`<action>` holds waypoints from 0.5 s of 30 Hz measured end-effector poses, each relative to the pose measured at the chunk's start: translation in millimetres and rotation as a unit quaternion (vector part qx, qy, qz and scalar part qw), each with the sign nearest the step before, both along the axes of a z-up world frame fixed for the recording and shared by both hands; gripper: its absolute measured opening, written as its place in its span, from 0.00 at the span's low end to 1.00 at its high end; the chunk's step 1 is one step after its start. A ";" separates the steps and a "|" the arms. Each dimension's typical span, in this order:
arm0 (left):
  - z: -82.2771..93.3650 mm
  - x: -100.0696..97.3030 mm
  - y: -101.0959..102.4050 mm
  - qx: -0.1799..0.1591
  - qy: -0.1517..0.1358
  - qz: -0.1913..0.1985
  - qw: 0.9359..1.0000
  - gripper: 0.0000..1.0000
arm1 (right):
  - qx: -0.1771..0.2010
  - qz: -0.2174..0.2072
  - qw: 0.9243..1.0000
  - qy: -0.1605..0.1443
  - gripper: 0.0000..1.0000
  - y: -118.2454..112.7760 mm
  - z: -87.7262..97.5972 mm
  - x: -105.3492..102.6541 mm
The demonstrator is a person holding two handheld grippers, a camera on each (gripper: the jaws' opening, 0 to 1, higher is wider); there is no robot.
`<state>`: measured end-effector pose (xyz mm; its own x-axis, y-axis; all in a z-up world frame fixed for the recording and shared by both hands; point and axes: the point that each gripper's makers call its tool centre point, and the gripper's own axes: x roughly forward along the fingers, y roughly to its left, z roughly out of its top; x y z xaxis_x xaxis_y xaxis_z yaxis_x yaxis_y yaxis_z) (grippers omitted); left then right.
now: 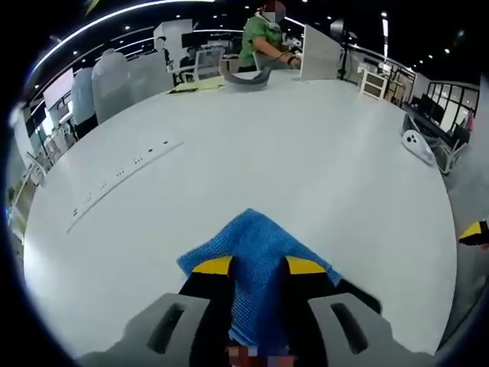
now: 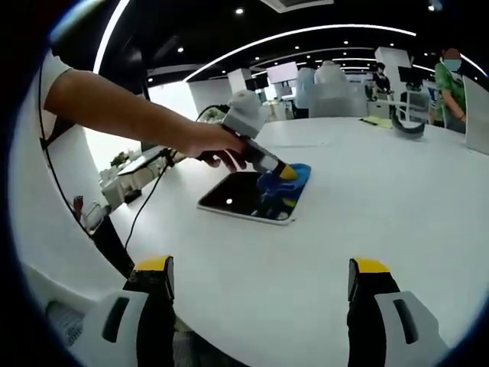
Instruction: Wipe the mirror surface with the cleaning cloth until all visible marks leave the cleaned area.
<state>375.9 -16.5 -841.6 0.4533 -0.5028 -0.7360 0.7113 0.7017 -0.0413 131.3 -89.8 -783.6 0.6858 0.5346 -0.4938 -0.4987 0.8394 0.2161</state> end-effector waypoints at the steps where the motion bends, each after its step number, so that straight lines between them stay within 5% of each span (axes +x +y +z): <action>1: -0.3 0.5 1.0 0.000 0.000 0.000 1.000 0.24 | -0.001 0.001 1.000 -0.001 0.95 0.2 0.3 0.4; 15: 0.4 0.6 15.6 0.001 -0.002 0.004 1.000 0.24 | -0.004 0.005 1.000 0.002 0.95 1.5 -2.8 -2.1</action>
